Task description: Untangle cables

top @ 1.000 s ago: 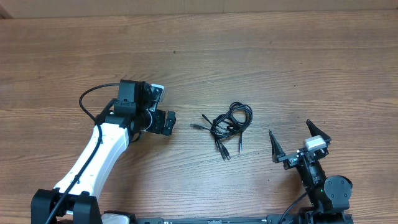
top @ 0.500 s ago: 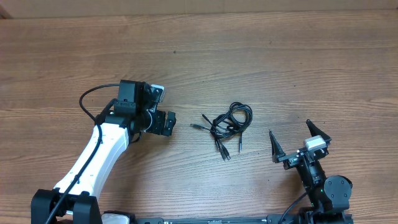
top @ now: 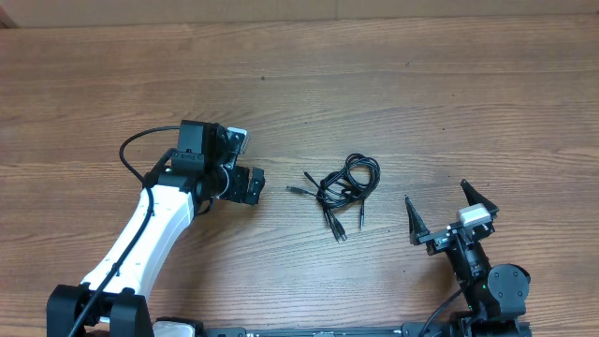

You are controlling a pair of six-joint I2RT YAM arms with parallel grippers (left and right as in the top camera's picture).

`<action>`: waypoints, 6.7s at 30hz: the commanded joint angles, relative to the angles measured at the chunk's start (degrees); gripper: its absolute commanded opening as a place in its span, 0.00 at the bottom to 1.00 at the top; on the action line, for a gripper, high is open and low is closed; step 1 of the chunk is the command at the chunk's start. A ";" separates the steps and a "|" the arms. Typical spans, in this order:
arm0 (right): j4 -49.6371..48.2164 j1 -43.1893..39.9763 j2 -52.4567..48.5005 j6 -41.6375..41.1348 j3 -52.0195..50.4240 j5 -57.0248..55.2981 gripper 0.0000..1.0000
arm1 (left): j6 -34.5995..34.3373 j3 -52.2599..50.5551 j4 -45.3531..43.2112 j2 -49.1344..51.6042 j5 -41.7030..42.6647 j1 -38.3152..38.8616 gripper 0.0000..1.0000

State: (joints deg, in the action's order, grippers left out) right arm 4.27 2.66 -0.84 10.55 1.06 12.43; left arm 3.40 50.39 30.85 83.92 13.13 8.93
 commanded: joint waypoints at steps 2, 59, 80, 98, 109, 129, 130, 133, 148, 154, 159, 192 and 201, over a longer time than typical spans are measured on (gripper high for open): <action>-0.22 -0.15 0.50 0.04 -0.35 -0.61 1.00 | 0.50 1.51 0.55 0.31 0.96 0.11 1.00; -0.22 -0.15 0.50 0.04 -0.35 -0.61 1.00 | 1.31 1.46 1.01 0.46 1.79 0.11 1.00; -0.22 -0.15 0.50 0.04 -0.35 -0.61 1.00 | 1.33 1.46 1.51 0.46 6.56 0.22 1.00; -0.22 -0.15 0.50 0.04 -0.35 -0.61 1.00 | 1.33 3.67 -2.89 0.70 5.99 12.66 1.00; -0.20 -0.15 0.50 0.04 -0.35 -0.61 1.00 | 4.35 22.47 12.72 9.22 -0.15 16.74 1.00; -0.22 -0.15 0.50 0.04 -0.35 -0.61 1.00 | 2.56 42.64 18.36 32.61 -0.24 25.22 1.00; -0.22 -0.15 0.50 0.02 -0.35 -0.61 1.00 | 2.19 43.01 18.32 33.27 -0.20 25.55 1.00; -0.22 -0.15 0.50 0.04 -0.35 -0.61 1.00 | 1.22 43.21 17.62 34.60 -0.28 26.51 1.00; -0.22 -0.15 0.50 0.02 -0.35 -0.61 1.00 | -4.96 43.21 14.40 39.08 -2.23 28.09 1.00; -0.22 -0.15 0.50 0.04 -0.35 -0.61 1.00 | -6.67 43.21 13.18 39.58 -4.98 28.28 1.00; -0.22 -0.15 0.50 0.04 -0.35 -0.61 1.00 | -6.60 43.19 12.55 39.58 -4.66 28.28 1.00; -0.20 -0.15 0.50 0.04 -0.35 -0.61 1.00 | -10.67 44.02 12.11 42.16 -4.55 28.15 0.04; -0.22 -0.15 0.50 0.04 -0.35 -0.61 1.00 | -25.38 51.06 23.10 33.83 -12.68 26.99 0.04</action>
State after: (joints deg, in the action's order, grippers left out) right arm 4.29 2.66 -0.84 10.55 1.06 12.45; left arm -13.32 98.26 52.88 124.49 4.71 36.56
